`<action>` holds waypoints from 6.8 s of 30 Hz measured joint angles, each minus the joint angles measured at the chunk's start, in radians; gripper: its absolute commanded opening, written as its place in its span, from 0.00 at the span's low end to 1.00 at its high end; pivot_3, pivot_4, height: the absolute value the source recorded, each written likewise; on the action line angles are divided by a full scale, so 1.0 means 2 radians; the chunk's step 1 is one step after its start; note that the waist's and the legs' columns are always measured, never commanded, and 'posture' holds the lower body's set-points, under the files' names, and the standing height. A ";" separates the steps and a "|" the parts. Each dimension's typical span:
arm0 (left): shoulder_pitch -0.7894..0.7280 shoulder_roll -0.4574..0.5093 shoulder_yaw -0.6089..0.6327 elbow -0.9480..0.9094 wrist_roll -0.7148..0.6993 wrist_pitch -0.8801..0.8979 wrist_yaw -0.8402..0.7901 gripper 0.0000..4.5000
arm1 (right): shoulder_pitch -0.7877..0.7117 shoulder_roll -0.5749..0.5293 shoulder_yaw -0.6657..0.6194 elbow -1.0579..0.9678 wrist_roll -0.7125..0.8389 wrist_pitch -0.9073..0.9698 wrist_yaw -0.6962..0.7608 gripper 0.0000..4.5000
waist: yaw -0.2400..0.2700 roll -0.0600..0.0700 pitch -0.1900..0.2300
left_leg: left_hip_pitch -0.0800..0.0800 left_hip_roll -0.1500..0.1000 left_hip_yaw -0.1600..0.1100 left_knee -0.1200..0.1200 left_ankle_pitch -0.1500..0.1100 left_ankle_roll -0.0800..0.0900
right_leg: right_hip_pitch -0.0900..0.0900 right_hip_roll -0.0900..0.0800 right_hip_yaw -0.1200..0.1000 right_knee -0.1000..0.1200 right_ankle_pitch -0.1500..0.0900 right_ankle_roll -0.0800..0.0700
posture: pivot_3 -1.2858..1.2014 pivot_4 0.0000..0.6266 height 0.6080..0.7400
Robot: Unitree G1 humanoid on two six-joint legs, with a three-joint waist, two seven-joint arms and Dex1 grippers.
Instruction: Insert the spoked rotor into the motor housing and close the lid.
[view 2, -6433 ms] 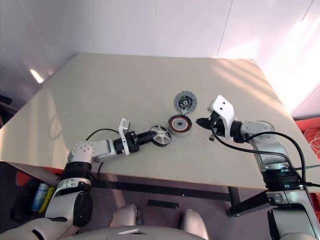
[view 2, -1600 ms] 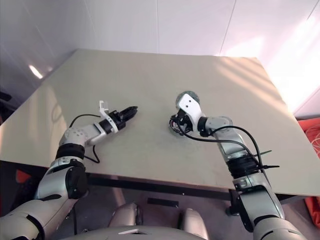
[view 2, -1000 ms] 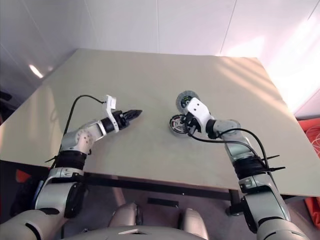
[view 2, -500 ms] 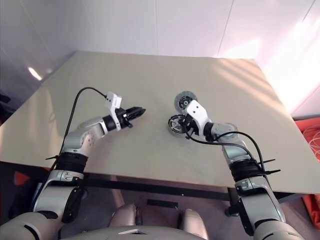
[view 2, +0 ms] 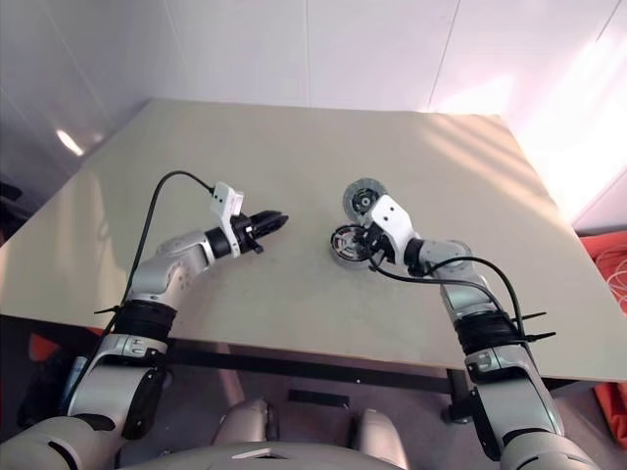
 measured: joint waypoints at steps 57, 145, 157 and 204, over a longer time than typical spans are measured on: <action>0.026 0.010 -0.035 -0.010 0.030 -0.019 -0.007 0.30 | -0.236 -0.065 0.154 0.265 -0.158 -0.317 0.264 0.45 | 0.001 0.001 0.000 | -0.009 0.001 0.000 0.007 0.000 0.003 | -0.008 -0.001 -0.002 0.009 0.000 -0.001 | 0.52 0.00 1.00; 0.041 -0.006 -0.005 -0.004 0.029 -0.041 0.064 0.30 | -0.300 0.110 0.140 -0.055 0.025 0.772 0.026 0.00 | 0.004 0.001 0.003 | -0.007 0.001 -0.002 0.003 0.006 -0.007 | -0.012 -0.002 -0.004 0.013 -0.001 -0.003 | 0.52 0.00 1.00; 0.042 -0.003 0.003 -0.005 0.028 -0.040 0.068 0.30 | -0.301 0.128 0.109 -0.023 0.074 0.772 -0.065 0.20 | 0.008 0.001 0.003 | -0.006 0.000 -0.004 0.002 0.008 -0.010 | -0.010 -0.002 -0.004 0.014 -0.001 -0.002 | 0.52 0.00 1.00; -0.002 0.009 -0.033 0.015 0.010 0.073 -0.015 0.30 | -0.017 -0.191 0.042 -0.029 -0.047 0.118 -0.004 0.13 | 0.015 0.000 0.004 | -0.007 -0.002 -0.008 0.002 0.009 -0.007 | -0.009 -0.002 -0.007 0.014 -0.001 -0.003 | 0.52 0.00 1.00</action>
